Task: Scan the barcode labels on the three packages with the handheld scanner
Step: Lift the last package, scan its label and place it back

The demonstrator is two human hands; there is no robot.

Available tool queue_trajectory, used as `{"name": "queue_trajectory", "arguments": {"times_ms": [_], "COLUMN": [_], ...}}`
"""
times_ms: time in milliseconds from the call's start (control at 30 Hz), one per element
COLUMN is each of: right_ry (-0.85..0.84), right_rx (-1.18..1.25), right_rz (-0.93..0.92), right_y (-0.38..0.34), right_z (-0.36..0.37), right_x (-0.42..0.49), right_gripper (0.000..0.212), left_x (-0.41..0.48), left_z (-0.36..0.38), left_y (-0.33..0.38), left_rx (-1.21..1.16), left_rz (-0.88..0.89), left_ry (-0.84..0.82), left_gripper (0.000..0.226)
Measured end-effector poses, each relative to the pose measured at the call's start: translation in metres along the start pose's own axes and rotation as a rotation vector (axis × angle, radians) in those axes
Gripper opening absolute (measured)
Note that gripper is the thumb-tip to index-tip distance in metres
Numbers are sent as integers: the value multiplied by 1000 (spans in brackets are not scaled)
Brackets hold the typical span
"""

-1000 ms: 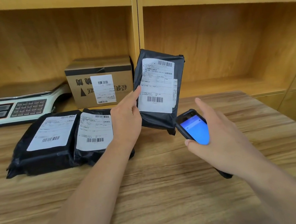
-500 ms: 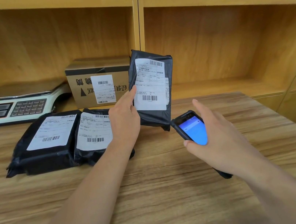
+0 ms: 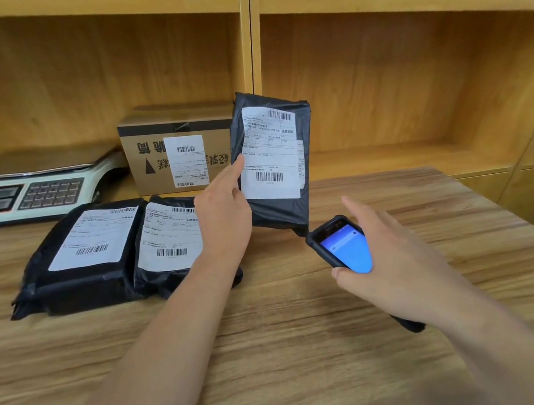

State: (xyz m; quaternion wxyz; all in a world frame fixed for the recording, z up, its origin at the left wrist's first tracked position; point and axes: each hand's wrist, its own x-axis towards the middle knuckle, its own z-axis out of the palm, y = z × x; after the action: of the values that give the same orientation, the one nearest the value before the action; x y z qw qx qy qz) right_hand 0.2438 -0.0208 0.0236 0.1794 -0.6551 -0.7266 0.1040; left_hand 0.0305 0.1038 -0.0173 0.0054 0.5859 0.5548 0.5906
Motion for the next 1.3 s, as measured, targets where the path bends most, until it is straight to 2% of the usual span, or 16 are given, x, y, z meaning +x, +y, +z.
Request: {"name": "queue_trajectory", "arguments": {"times_ms": [100, 400, 867, 1033, 1167, 1300], "right_ry": [22, 119, 118, 108, 105, 111], "right_rx": [37, 114, 116, 128, 132, 112], "right_rz": [15, 9, 17, 22, 20, 27], "right_y": [1, 4, 10, 11, 12, 17], "right_z": [1, -1, 5, 8, 13, 14], "right_x": [1, 5, 10, 13, 15, 17], "right_gripper": [97, 102, 102, 100, 101, 101], "left_x": [5, 4, 12, 23, 22, 21], "left_z": [2, 3, 1, -7, -11, -12], "left_y": [-4, -7, -24, -26, -22, -18], "left_rx": [-21, 55, 227, 236, 271, 294], "left_rz": [-107, -182, -351, -388, -318, -286], "left_ry": [-63, -260, -537, -563, -580, -525], "left_gripper": [50, 52, 19, 19, 21, 26]}}
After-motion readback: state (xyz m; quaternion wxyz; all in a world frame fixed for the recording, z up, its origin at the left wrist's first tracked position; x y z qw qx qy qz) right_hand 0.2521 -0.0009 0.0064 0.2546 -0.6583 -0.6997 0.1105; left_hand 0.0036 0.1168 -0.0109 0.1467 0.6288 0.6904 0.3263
